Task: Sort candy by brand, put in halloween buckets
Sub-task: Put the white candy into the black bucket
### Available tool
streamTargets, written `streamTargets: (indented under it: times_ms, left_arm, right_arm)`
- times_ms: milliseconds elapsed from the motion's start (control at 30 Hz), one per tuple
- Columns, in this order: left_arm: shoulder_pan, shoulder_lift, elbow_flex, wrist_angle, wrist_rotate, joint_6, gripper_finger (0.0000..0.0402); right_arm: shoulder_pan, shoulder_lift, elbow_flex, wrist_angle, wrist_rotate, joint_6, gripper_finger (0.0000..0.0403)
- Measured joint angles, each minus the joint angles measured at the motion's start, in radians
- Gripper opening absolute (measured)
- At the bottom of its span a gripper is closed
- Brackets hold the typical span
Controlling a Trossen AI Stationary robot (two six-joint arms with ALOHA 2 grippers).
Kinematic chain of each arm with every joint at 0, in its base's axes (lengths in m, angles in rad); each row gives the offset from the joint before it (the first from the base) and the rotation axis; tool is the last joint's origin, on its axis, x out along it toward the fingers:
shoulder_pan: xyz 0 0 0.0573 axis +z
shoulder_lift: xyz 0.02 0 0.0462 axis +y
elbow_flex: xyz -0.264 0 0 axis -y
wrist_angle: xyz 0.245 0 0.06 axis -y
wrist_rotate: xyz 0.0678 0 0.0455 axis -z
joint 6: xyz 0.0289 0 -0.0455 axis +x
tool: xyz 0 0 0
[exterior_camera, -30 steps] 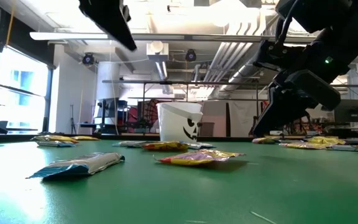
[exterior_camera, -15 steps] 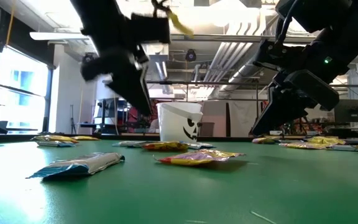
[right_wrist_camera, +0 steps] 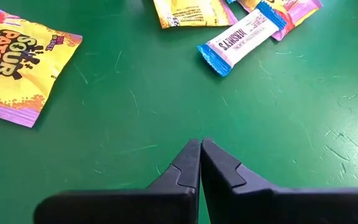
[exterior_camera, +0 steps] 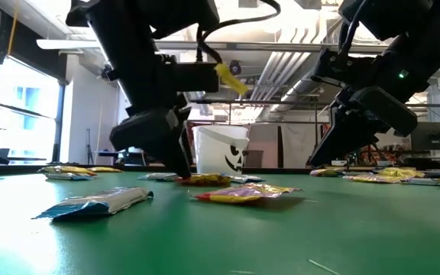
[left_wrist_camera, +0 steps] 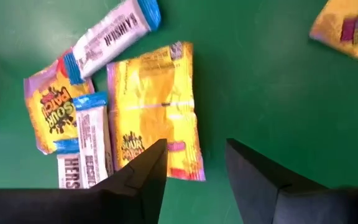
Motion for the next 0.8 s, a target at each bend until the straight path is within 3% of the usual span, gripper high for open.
streamTargets:
  times_ms: [667,800]
  left_arm:
    - [0.034,0.055,0.001,0.047,-0.074,0.004,0.0132]
    - [0.053,0.057,0.002,0.049,-0.047,0.004,0.0108]
  right_arm:
    - [0.0,0.001,0.001,-0.007,0.001,0.0,0.0002]
    - [0.0,0.001,0.001,-0.008,0.001,0.0,0.0002]
